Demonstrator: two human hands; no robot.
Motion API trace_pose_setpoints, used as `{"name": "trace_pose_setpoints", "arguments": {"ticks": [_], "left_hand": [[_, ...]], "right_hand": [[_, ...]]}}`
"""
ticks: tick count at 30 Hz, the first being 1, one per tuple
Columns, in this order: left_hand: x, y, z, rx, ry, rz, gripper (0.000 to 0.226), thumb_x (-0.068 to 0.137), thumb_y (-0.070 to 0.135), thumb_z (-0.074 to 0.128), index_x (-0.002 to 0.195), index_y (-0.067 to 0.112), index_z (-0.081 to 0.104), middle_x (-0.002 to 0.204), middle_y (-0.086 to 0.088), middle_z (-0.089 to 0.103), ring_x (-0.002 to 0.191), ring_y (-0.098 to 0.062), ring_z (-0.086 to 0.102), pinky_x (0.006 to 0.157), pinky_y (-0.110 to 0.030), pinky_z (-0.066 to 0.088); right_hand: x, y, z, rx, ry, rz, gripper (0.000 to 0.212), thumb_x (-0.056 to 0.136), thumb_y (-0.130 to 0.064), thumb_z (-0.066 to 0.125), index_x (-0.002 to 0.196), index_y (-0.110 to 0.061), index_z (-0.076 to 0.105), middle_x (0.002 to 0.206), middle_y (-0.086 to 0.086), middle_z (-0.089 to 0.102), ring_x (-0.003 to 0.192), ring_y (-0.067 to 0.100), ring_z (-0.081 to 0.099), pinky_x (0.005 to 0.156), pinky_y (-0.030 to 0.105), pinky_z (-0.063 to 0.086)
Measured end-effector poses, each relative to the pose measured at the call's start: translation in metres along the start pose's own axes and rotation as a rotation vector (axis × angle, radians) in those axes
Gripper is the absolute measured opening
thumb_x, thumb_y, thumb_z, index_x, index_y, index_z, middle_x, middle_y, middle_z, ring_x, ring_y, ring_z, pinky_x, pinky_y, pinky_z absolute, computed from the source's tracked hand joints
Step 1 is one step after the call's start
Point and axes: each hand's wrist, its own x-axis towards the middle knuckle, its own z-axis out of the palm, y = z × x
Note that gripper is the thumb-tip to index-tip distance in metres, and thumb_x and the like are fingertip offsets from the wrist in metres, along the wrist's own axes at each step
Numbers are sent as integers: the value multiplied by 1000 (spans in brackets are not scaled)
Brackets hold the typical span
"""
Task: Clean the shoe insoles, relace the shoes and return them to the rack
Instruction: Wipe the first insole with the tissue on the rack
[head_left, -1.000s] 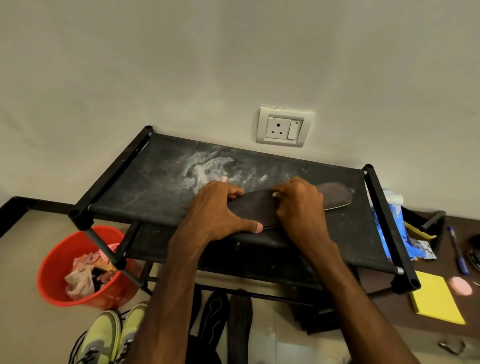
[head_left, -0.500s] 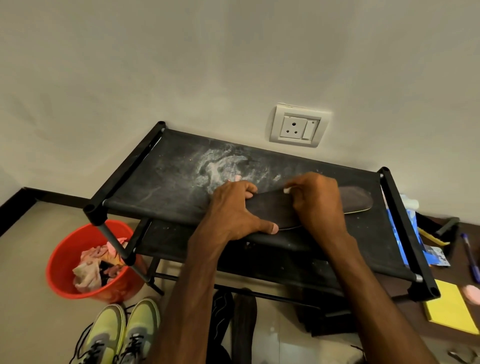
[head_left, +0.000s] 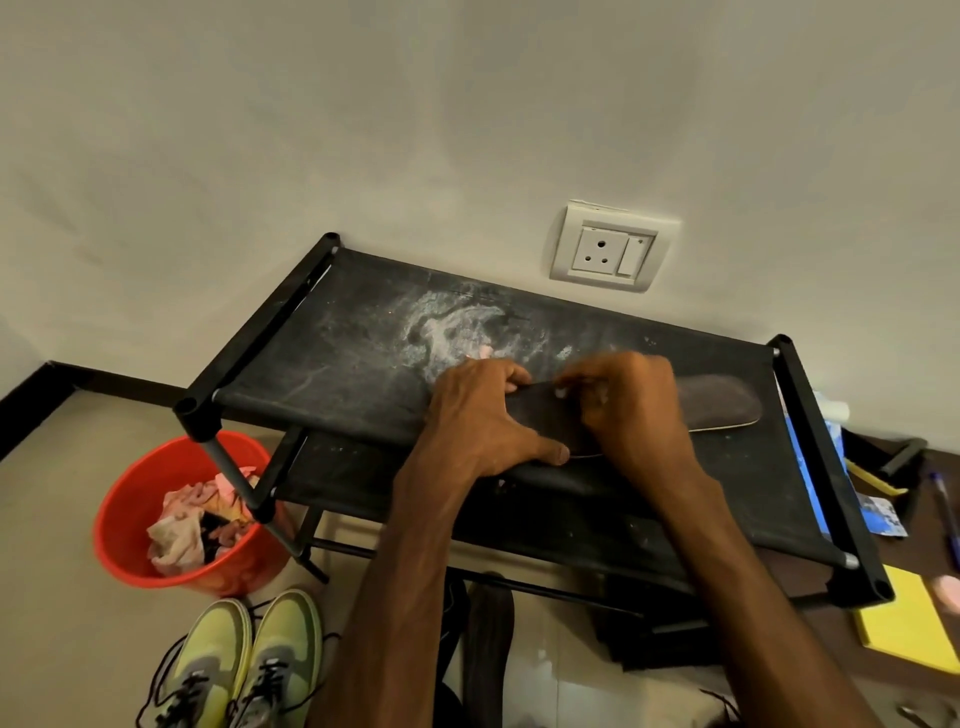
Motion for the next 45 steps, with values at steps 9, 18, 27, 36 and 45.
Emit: {"name": "trace_pose_setpoints", "arguments": {"ticks": [9,18,27,36,45], "left_hand": [[-1,2,-1,-5,3,-13,90,46,51,98,126,25,67,120,7,66,114,-12,60,101,-37,52],[1,2,2,29,-27,-3,77,42,51,75,116,32,68,108,9,67,107,-16,61,95,-40,55],[0,5,-1,32,-30,7,106,30,72,80,128,33,64,122,9,64,115,-15,59,100,-41,53],[-3,8,-5,8,-21,-40,94,46,50,98,132,27,65,125,9,66,113,-9,61,102,-36,51],[-4,11,-6,-13,-28,-82,96,46,48,99,133,27,65,128,8,65,115,-11,60,104,-35,50]], "right_hand": [[3,14,-10,60,26,161,28,86,0,69,90,-24,83,83,-6,78,76,6,70,85,36,60],[-9,-21,4,140,-151,-123,41,78,3,67,96,-30,83,88,-8,79,76,5,72,71,34,61],[-11,-11,-21,268,-336,-117,42,74,17,64,83,-19,84,89,-10,79,86,4,74,82,33,62],[-20,7,-42,216,-220,7,47,70,24,61,66,-19,81,76,-9,77,80,2,73,83,24,58],[-30,57,-69,5,44,452,34,78,12,76,61,-17,73,68,-4,71,69,7,67,77,14,52]]}}
